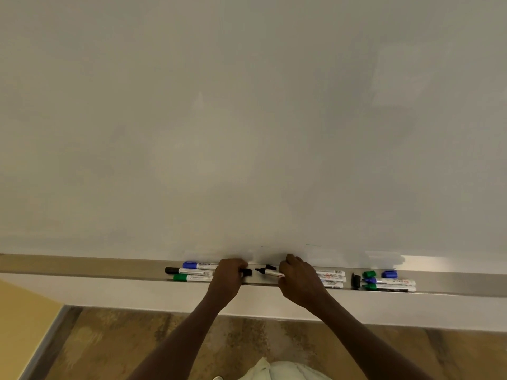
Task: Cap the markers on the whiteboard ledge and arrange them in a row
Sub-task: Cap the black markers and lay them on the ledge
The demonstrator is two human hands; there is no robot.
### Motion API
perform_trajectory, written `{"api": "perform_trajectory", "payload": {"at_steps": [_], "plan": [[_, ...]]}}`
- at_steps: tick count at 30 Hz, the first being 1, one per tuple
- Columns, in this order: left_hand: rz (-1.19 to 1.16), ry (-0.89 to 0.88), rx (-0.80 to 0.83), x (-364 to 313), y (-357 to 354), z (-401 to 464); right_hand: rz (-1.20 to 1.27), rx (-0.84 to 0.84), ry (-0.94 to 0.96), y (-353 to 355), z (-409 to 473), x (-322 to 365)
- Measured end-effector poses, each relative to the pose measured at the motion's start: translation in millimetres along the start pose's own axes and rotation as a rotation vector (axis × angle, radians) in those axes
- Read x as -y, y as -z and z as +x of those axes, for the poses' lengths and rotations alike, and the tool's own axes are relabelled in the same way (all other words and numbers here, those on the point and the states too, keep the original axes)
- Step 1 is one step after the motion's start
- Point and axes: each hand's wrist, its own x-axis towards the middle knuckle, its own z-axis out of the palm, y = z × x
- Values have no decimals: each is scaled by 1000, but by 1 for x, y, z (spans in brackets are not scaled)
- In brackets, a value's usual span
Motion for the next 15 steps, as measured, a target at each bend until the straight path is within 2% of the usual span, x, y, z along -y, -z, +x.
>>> {"api": "perform_trajectory", "payload": {"at_steps": [5, 8, 12, 15], "plan": [[127, -15, 86, 1, -3, 3, 29, -9, -45, 1, -4, -6], [157, -15, 79, -3, -5, 2, 53, -14, -58, 1, -4, -5], [51, -5, 5, -9, -7, 0, 85, -31, -69, 0, -4, -1], [-39, 64, 17, -11, -6, 1, 128, -71, -83, 1, -3, 3]]}}
